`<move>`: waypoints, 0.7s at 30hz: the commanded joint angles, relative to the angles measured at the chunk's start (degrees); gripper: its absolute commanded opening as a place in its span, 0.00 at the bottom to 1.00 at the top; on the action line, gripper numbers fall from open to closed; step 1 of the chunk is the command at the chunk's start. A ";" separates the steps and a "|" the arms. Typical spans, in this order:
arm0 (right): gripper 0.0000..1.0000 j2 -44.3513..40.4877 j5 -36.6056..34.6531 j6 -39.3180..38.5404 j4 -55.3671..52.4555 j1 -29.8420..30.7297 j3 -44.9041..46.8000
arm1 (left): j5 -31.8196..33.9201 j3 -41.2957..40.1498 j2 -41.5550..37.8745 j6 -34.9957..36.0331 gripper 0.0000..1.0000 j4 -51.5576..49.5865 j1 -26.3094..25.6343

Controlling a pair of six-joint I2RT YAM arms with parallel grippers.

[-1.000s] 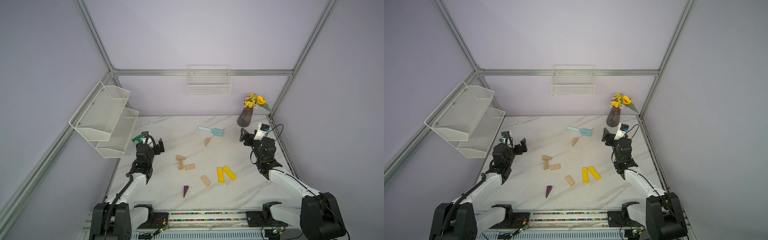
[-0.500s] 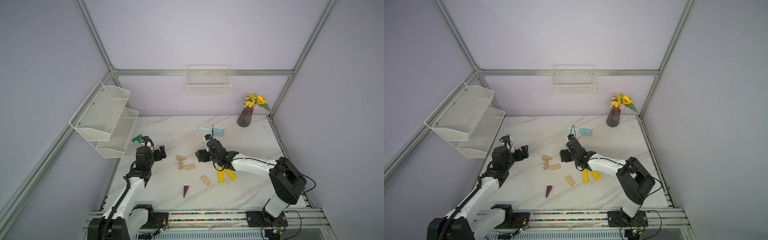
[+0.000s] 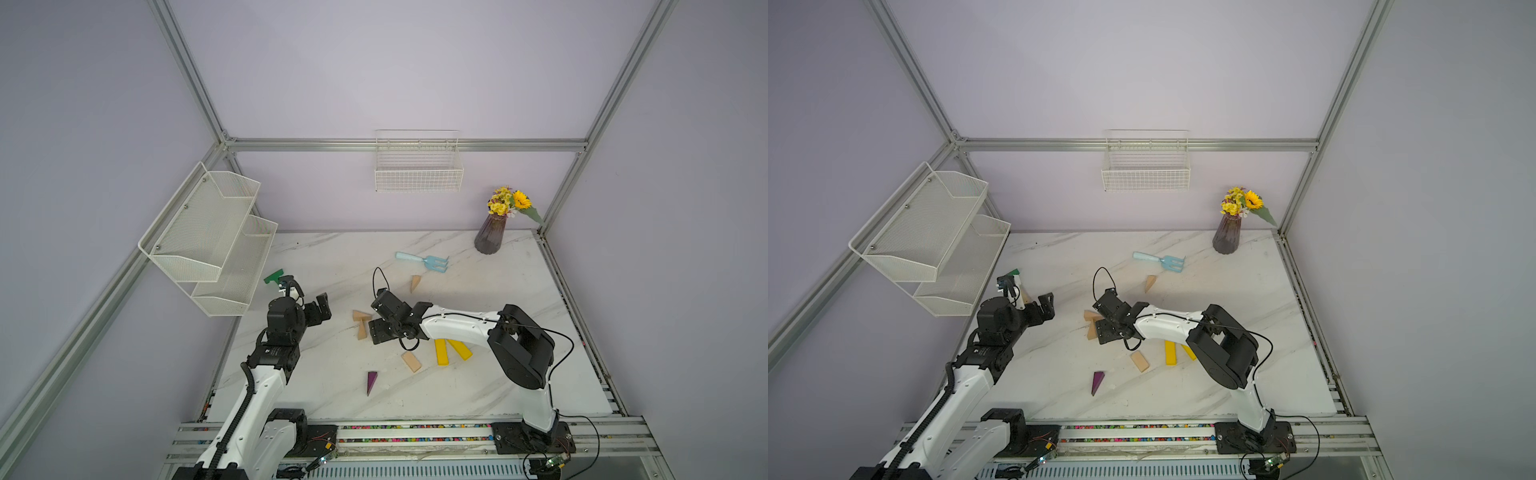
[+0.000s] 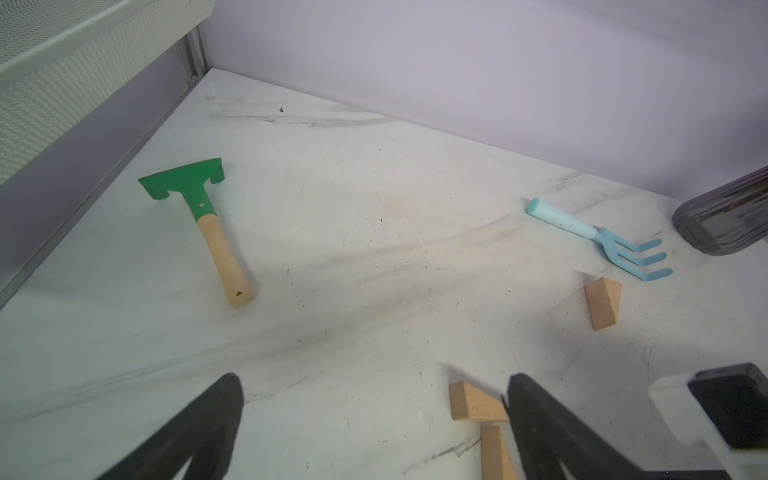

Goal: Assemble a small pinwheel with building blocks
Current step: Move the building block to the center of the board.

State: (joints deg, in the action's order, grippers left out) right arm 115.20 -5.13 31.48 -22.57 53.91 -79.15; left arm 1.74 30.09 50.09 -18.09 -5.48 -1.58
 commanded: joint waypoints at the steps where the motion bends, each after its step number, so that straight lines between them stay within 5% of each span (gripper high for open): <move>1: 0.79 1.70 -1.01 1.12 -4.54 0.66 -1.92 | 0.29 -0.99 -0.69 -1.28 1.00 0.84 -0.24; 13: 0.77 8.64 -2.73 0.23 -12.23 2.42 -10.60 | 0.11 -1.33 0.27 -1.11 1.00 1.63 -0.24; 21: 0.69 7.96 -5.77 3.61 -14.98 1.16 -7.87 | 0.28 -1.59 0.72 -1.02 1.00 2.28 -0.18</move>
State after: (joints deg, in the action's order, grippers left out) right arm 122.67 -9.50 33.10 -33.21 55.81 -89.41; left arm 1.72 28.49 50.74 -18.48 -5.32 -1.58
